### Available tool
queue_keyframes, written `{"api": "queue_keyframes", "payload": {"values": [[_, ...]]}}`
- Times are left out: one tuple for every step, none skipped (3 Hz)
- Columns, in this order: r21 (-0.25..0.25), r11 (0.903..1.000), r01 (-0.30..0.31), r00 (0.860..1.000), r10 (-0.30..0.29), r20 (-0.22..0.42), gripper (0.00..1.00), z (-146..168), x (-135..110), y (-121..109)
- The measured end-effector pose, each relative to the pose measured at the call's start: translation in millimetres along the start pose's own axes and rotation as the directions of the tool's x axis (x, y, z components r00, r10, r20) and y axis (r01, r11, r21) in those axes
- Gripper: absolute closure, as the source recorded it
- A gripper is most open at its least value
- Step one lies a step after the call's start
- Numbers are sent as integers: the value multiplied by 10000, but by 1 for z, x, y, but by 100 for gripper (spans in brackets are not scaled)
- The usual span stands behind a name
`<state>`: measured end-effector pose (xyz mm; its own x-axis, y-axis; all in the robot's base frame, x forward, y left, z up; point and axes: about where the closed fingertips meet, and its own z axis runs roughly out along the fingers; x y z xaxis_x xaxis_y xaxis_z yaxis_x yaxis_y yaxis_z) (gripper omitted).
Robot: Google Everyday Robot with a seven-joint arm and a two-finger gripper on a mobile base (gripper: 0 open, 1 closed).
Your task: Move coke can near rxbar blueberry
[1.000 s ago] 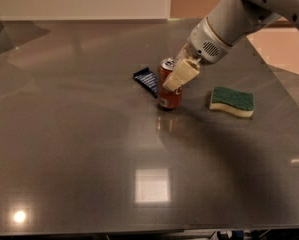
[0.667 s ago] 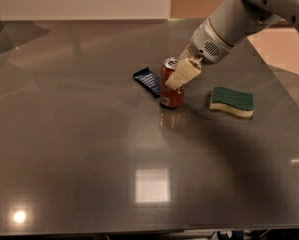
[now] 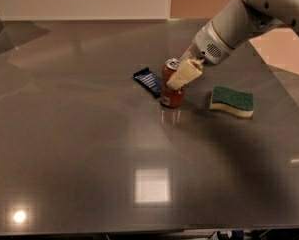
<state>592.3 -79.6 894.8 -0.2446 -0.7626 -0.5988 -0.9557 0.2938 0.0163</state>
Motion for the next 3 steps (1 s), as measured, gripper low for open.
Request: {"api": "queue_keyframes", "payload": {"values": [[-31,10000,13,10000,-13,-16,10,2,-1,1],[-57,10000,23,10000,-23,-19,0,4,-1,1],[-58,10000,24,10000,-24,-19,0,4,-1,1]]}}
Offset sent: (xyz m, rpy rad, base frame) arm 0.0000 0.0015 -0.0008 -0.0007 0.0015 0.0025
